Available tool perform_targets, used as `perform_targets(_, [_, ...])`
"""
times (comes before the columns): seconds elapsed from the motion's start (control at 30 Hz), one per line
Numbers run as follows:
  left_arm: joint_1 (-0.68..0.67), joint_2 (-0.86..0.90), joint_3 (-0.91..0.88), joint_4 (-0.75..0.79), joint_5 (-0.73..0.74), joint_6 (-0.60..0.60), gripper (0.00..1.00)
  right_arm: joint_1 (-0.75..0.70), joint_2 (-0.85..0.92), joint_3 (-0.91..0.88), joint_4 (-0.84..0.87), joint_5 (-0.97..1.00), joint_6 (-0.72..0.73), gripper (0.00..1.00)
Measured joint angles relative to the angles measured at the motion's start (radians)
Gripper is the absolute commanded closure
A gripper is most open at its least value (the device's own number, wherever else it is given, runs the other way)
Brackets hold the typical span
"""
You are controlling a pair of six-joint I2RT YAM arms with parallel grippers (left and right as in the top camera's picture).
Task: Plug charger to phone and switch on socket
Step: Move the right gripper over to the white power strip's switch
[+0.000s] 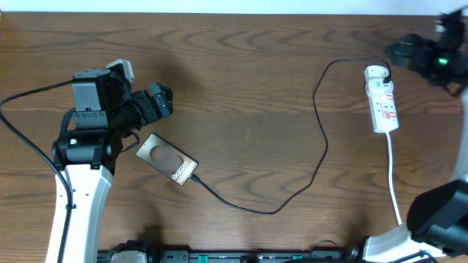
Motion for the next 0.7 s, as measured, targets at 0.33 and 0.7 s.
perform_targets(0.33, [0.000,0.000,0.000,0.000,-0.004,0.000,0.05,-0.053,0.210,0.000,0.044,-0.117,-0.171,0.01])
perform_targets(0.7, [0.000,0.000,0.000,-0.004,-0.004,0.000,0.05,-0.052,0.330,0.000,0.047,-0.083,-0.197,0.01])
